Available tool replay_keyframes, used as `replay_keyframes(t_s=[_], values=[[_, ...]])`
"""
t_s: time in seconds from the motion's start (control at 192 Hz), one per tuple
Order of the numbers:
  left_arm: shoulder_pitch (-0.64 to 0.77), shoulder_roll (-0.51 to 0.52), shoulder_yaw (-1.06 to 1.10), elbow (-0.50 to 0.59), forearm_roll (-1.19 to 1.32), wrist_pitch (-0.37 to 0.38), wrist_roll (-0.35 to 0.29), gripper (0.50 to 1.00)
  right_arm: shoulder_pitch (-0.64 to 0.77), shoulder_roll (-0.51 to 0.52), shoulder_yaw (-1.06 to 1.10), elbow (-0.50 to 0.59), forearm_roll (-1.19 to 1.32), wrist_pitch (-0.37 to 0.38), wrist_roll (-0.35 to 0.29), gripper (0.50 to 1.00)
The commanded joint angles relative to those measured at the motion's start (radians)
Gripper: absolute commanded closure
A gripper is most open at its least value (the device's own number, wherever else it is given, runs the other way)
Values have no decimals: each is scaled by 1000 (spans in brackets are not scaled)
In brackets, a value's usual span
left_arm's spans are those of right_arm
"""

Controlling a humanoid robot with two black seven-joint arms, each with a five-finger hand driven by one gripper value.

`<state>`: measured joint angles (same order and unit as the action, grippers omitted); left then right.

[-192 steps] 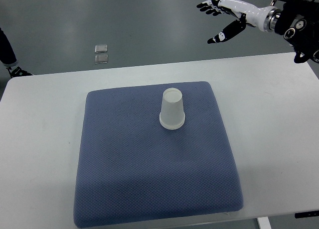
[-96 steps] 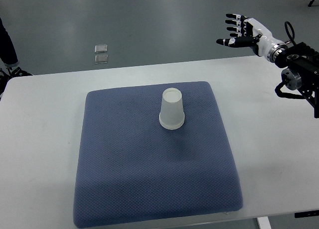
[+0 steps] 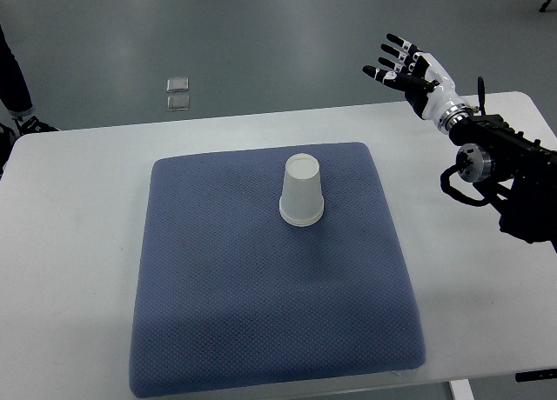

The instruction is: Stack paper cups

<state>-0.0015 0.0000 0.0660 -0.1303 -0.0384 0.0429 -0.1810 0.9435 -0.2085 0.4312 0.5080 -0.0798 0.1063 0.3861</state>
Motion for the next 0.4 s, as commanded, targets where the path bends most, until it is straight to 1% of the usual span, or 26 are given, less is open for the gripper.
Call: replay_keyframes(t_s=[0.0, 0.099, 0.271, 0.39], values=[[0, 0, 0, 0, 0, 0, 0, 500, -11, 21, 46, 1, 0, -17, 0, 587], [0, 0, 0, 0, 0, 0, 0, 500, -22, 43, 87, 0, 0, -43, 0, 589], [0, 0, 0, 0, 0, 0, 0, 500, -26, 50, 127, 0, 2, -80, 2, 589], [0, 0, 0, 0, 0, 0, 0, 500, -37, 54, 127, 0, 3, -91, 14, 589]])
